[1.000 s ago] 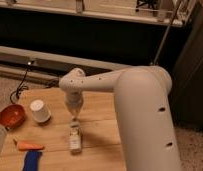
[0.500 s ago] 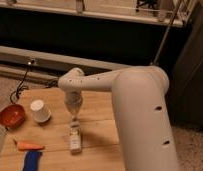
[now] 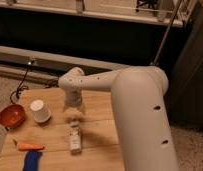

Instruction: Stand the bottle upright

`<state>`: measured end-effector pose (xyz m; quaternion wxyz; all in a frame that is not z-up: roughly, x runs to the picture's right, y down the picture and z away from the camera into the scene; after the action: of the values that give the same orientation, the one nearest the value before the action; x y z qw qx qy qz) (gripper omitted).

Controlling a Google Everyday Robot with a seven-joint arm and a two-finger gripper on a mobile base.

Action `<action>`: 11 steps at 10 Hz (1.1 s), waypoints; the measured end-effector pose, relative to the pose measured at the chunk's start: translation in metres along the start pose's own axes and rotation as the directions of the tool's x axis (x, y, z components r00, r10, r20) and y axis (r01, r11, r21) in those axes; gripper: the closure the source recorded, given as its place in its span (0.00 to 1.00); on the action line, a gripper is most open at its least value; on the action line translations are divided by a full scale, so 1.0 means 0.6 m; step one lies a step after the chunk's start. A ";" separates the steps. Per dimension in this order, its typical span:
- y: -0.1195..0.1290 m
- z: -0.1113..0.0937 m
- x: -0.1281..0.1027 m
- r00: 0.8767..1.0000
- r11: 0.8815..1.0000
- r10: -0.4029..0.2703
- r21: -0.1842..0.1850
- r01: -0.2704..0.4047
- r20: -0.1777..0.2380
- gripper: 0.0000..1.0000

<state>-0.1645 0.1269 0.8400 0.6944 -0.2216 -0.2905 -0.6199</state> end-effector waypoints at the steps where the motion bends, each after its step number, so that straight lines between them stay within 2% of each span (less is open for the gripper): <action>1: -0.002 0.003 0.000 1.000 1.000 -0.004 -0.002 0.004 0.000 0.20; 4: -0.013 0.019 -0.008 0.998 0.998 -0.061 0.010 0.061 0.006 0.20; 7: -0.013 0.034 -0.022 0.985 0.984 -0.175 0.034 0.174 0.006 0.20; 9: 0.001 0.047 -0.030 0.975 0.975 -0.222 0.014 0.222 0.023 0.20; 11: 0.012 0.060 -0.029 0.974 0.974 -0.224 -0.015 0.225 0.041 0.20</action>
<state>-0.1630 0.1644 0.8553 0.6119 -0.2060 -0.3212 -0.6928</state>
